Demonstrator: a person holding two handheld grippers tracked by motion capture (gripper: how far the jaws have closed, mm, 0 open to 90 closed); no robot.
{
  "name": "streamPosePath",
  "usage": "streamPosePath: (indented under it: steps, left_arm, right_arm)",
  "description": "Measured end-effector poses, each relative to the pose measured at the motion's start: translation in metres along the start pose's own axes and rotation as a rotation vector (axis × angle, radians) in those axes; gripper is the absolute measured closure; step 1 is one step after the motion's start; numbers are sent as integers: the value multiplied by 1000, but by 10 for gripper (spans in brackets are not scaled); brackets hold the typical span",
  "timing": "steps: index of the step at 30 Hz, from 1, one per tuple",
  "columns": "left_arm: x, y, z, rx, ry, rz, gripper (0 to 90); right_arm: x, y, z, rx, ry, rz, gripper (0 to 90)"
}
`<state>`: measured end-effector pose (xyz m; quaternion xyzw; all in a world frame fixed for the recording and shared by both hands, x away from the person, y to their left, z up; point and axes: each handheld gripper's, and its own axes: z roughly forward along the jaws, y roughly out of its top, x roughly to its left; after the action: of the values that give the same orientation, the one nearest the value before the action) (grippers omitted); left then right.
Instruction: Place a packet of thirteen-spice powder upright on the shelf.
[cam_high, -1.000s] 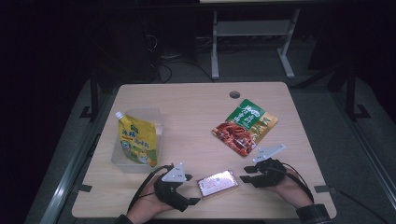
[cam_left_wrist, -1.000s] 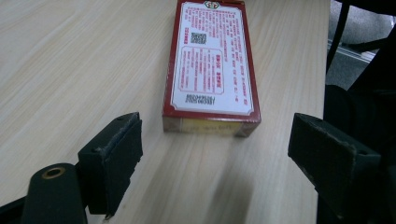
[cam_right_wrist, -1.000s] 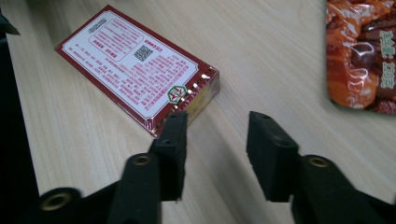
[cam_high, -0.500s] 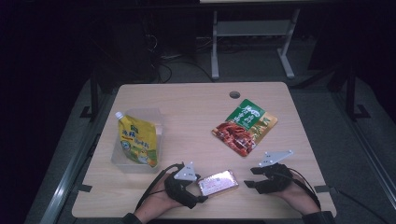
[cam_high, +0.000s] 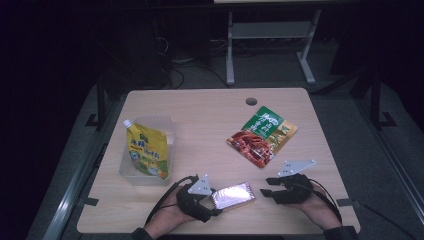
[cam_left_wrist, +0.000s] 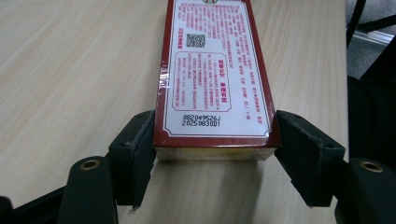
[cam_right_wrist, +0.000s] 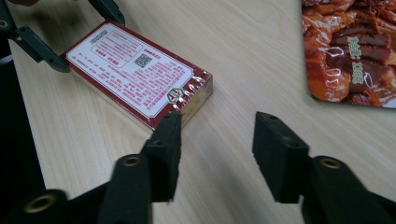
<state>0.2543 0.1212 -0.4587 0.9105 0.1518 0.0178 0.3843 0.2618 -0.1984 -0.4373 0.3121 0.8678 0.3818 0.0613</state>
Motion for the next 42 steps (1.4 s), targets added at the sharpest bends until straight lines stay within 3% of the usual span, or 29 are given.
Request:
streamPosePath:
  steps: [10, 17, 20, 33, 42]
  left_arm:
    - [2, 6, -18, -29, -28, 7, 320]
    - [0, 9, -24, -51, -36, 14, 319]
    - [2, 10, -27, -52, -34, 39, 319]
    - [5, 13, -45, -128, -27, -3, 319]
    - [11, 18, -55, -164, -26, -2, 319]
  right_arm:
    - [8, 10, 5, -8, 58, -22, 880]
    - [13, 18, 18, 16, 108, -50, 896]
    - [16, 20, 26, 39, 123, -61, 896]
    - [21, 25, 41, 67, 139, -83, 895]
    - [26, 29, 52, 83, 153, -100, 895]
